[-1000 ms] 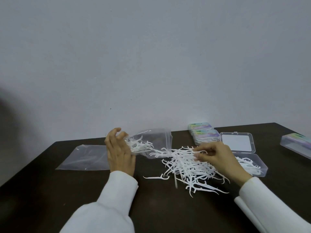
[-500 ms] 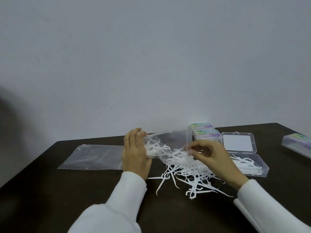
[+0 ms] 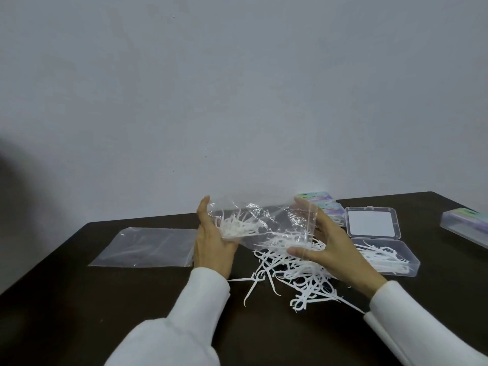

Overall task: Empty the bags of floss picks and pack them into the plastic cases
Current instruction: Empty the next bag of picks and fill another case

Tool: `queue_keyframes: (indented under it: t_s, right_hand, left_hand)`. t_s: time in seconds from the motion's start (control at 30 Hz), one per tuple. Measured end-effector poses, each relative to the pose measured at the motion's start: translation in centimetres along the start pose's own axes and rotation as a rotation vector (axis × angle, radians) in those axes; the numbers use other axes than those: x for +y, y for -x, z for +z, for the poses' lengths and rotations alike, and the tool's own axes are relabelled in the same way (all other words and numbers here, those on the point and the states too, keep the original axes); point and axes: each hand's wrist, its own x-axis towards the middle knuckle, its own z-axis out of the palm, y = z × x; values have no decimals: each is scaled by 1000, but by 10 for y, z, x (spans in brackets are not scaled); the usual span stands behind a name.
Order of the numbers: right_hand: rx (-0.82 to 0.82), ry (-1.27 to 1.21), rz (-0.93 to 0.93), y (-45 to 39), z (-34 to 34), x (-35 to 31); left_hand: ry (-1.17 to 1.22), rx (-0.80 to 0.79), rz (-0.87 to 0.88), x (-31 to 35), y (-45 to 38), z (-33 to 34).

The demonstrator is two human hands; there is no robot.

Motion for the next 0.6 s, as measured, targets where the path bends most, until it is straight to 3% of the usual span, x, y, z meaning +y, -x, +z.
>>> queue_keyframes:
  t_s: [0.2,0.37,0.6]
  right_hand:
    - [52,0,7,-1,-3,0]
    - [31,-43,-5,-1,-1,0]
    - [6,-87,-10,0,3,-3]
  left_hand:
    - [-71,10,208,-3,-4,-3]
    - [-228,171,399,-9,-7,-5]
    - [-170,137,345,-8,-6,-12]
